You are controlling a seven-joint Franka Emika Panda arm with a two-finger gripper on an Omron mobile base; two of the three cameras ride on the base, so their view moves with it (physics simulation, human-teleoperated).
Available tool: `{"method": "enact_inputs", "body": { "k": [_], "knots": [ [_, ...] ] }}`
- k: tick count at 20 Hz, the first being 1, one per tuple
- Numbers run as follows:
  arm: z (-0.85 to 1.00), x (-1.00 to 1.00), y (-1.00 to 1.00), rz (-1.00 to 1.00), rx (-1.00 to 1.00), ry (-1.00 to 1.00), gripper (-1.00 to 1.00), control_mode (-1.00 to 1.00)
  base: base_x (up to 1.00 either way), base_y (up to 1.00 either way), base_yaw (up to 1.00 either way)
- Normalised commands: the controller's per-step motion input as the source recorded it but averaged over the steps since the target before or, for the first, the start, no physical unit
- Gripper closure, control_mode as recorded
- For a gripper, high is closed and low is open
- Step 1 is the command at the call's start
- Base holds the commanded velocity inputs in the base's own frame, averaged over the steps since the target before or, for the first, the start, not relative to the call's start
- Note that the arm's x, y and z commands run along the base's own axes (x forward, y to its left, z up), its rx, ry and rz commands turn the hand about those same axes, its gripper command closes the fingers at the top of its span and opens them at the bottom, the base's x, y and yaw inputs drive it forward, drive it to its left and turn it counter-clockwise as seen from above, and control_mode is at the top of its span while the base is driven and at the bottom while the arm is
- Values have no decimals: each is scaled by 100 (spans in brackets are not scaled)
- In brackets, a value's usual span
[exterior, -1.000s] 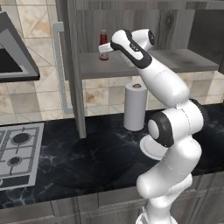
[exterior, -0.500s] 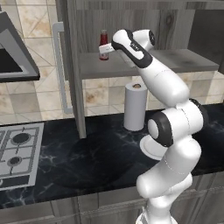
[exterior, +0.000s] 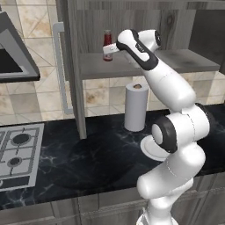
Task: Move the hot dog bun to the plate on the dining table and place the condiment next to that plate. Then navigate to the fridge and take the sausage and place it on the plate as well.
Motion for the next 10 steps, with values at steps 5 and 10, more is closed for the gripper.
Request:
{"method": "enact_inputs", "body": {
  "k": [5, 10],
  "knots": [
    [0, -49, -22, -2, 4, 0, 100, -100, 0, 0, 0],
    [0, -76, -26, 0, 4, -13, 100, -100, 0, 0, 0]
  ]
}}
